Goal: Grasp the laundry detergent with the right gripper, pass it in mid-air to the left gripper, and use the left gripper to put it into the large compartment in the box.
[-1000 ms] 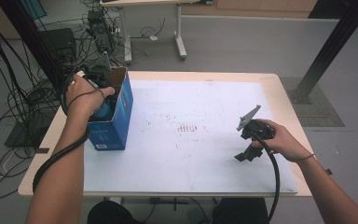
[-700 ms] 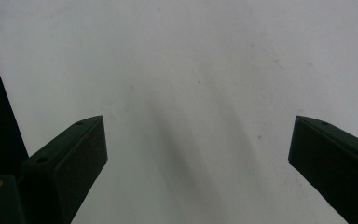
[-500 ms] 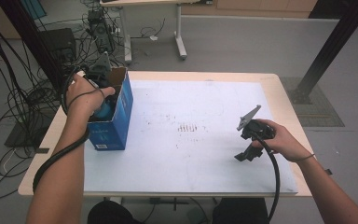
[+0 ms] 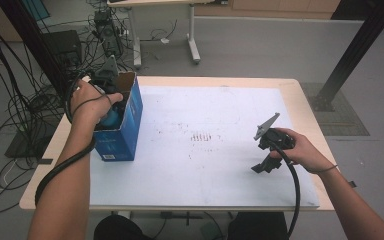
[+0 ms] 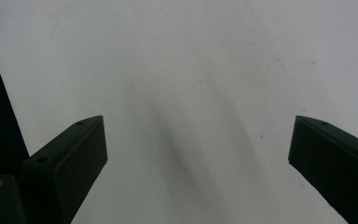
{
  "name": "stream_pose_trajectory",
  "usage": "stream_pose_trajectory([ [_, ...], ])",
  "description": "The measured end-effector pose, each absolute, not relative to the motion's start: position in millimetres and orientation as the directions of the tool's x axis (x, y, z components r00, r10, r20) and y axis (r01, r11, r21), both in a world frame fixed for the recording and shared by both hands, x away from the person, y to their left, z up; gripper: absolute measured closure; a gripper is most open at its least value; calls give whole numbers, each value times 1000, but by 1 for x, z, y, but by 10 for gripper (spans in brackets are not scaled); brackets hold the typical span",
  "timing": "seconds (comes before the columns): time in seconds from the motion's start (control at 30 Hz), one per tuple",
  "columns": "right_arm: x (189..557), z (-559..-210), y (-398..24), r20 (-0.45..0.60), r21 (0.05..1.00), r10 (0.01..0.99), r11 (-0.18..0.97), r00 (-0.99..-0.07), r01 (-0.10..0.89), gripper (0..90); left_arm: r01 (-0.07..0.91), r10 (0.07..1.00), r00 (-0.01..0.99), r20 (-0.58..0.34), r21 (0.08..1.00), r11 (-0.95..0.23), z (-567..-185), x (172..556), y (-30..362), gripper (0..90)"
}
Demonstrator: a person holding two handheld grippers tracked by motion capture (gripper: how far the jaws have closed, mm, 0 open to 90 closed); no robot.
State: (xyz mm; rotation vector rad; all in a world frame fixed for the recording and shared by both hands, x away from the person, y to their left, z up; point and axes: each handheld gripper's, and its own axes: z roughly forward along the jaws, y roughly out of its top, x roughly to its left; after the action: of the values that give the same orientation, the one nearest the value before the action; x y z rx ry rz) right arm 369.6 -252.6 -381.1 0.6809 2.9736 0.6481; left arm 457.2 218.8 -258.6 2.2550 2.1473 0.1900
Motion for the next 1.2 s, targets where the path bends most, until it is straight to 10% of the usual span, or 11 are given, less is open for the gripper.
stream_pose_trajectory([
  [1.2, 369, -380, -245, 54, 397, 403, 831, -913, 390, 44, 984, 996, 79, 40, 157, -85, -213, 439, 214, 312],
])
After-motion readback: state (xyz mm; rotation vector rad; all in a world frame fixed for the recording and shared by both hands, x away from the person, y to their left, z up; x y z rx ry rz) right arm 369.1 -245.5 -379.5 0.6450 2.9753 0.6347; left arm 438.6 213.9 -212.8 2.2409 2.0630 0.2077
